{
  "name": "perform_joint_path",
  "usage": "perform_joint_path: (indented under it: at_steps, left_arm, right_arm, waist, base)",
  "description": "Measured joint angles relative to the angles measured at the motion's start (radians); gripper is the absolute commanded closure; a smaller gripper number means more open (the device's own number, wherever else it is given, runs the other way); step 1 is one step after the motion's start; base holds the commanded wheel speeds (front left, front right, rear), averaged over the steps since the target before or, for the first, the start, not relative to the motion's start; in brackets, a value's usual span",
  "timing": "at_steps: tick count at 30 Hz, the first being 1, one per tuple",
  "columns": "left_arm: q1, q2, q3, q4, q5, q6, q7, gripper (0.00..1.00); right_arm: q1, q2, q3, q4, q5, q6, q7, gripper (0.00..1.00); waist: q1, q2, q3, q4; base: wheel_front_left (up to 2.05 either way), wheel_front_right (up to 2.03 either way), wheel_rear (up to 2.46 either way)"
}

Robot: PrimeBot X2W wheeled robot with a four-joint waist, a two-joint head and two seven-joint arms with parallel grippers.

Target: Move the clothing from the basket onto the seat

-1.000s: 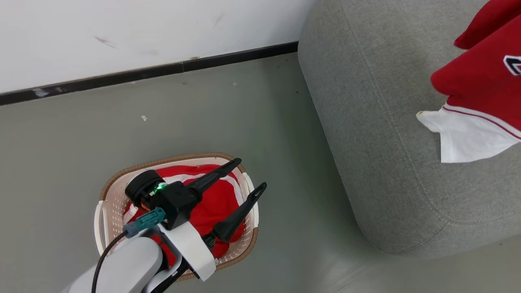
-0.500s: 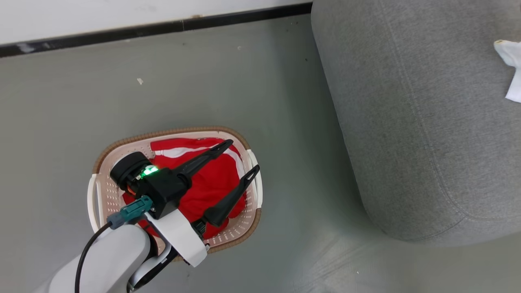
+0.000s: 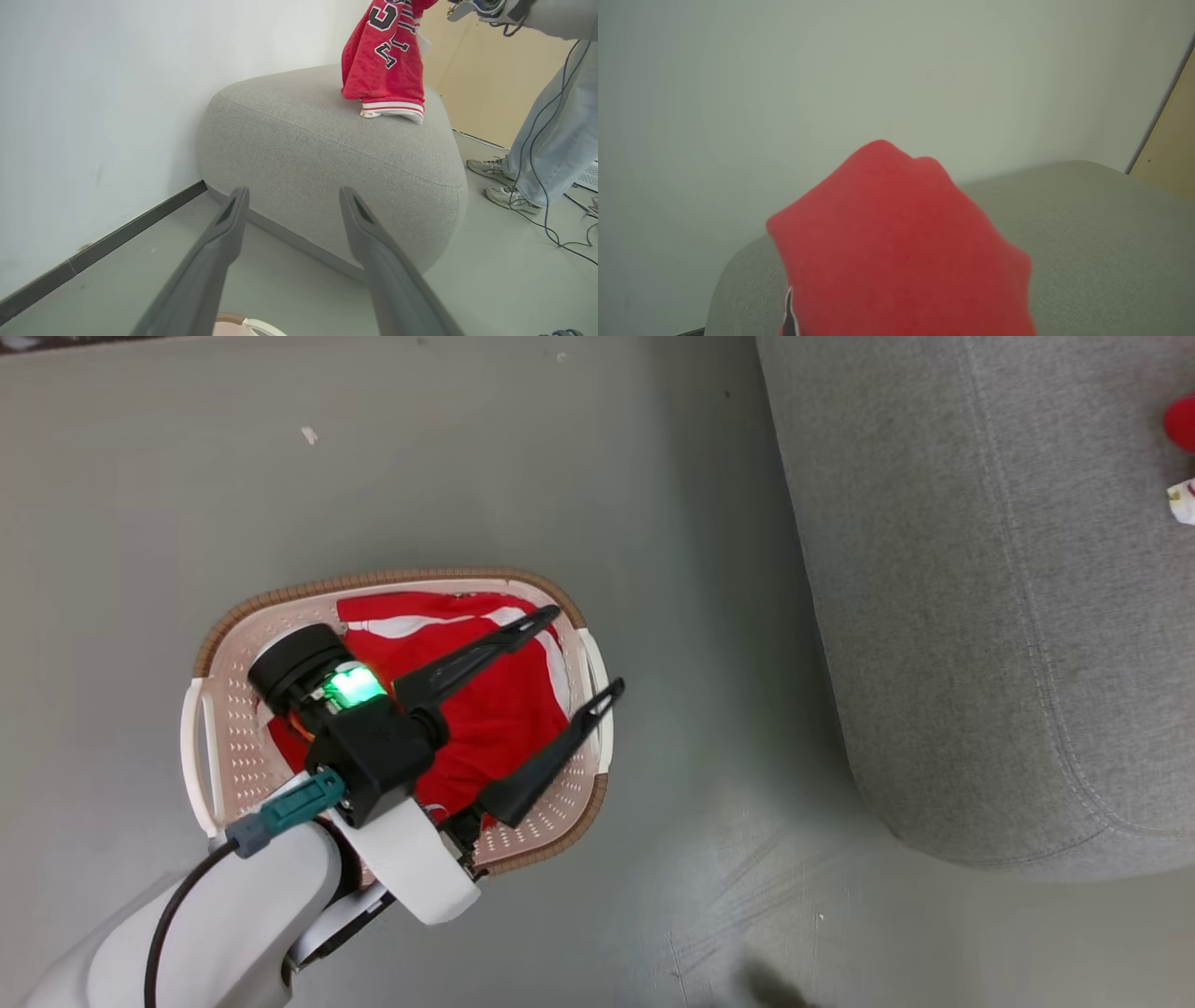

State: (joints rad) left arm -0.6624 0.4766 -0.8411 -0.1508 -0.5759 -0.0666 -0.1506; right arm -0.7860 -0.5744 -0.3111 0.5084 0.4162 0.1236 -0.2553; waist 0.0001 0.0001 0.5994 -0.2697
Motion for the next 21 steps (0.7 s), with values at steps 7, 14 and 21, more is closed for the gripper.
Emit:
perform_joint_path:
  at_steps: [7, 14, 21]
  left_arm:
    - [-0.032, 0.006, -0.016, -0.034, 0.017, -0.016, 0.001, 0.0]
    - [-0.054, 0.019, -0.016, -0.044, 0.028, -0.017, 0.006, 0.0]
    - [-0.068, 0.026, -0.016, -0.046, 0.033, -0.024, 0.005, 0.0]
  right_arm:
    - [-0.028, 0.029, 0.0, 0.03, -0.034, 0.0, 0.0, 1.0]
    - [-0.042, 0.06, 0.047, 0.11, -0.048, 0.0, 0.0, 1.0]
    - [-0.044, 0.092, 0.089, 0.186, -0.048, 0.0, 0.0, 0.93]
  waist:
    - [0.0, 0.0, 0.048, 0.002]
    - [0.0, -0.0001, 0.085, 0.001]
    - [0.0, 0.0, 0.107, 0.001]
  base:
    - [0.0, 0.0, 0.0]
    - [0.0, 0.0, 0.0]
    - [0.0, 0.0, 0.0]
